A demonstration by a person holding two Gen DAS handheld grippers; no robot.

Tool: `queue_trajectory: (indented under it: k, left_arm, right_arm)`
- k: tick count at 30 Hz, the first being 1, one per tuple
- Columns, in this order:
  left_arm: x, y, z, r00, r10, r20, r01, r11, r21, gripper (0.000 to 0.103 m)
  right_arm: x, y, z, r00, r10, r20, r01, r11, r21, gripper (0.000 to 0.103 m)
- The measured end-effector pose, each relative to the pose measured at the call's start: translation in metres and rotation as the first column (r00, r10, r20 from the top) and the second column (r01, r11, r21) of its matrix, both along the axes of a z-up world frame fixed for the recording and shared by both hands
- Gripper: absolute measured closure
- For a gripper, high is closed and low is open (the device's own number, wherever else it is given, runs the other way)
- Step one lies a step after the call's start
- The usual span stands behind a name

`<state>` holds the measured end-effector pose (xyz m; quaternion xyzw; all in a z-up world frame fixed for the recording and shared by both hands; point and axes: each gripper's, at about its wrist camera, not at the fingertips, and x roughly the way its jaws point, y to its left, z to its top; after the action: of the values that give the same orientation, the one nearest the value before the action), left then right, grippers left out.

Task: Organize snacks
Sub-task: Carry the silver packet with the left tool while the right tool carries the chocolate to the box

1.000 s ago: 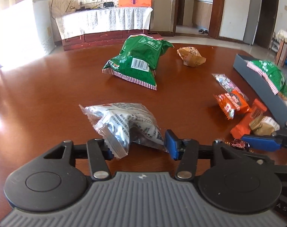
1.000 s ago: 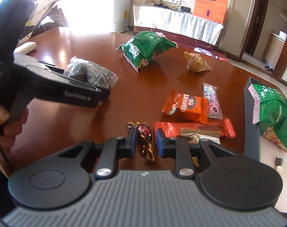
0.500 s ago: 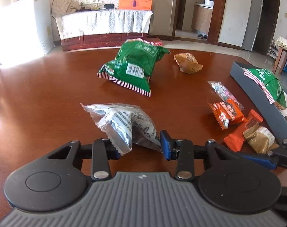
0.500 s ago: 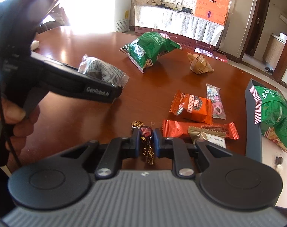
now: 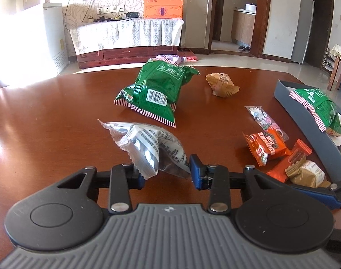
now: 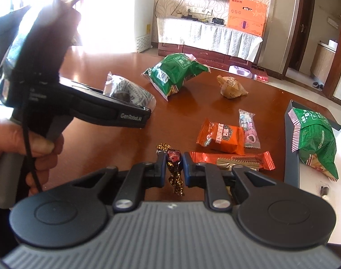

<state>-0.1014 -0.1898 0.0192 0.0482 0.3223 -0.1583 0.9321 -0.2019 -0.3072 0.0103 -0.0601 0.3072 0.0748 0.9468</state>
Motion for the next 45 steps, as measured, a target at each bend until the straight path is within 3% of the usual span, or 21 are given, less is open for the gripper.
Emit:
queue_trajectory:
  k: [34,45]
  left_arm:
    - [-0.011,-0.056,0.031,0.993,-0.039,0.114,0.036,0.999,0.030,0.060]
    - [-0.012,-0.079,0.041,0.990,-0.060,0.128,0.060,0.998,0.008,0.060]
  right_arm:
    - [-0.020,-0.026,0.023,0.996,-0.038,0.086,0.034,0.998,0.048,0.085]
    - [-0.031,-0.062,0.033,0.981,-0.144,0.128,0.131,0.986,0.107,0.085]
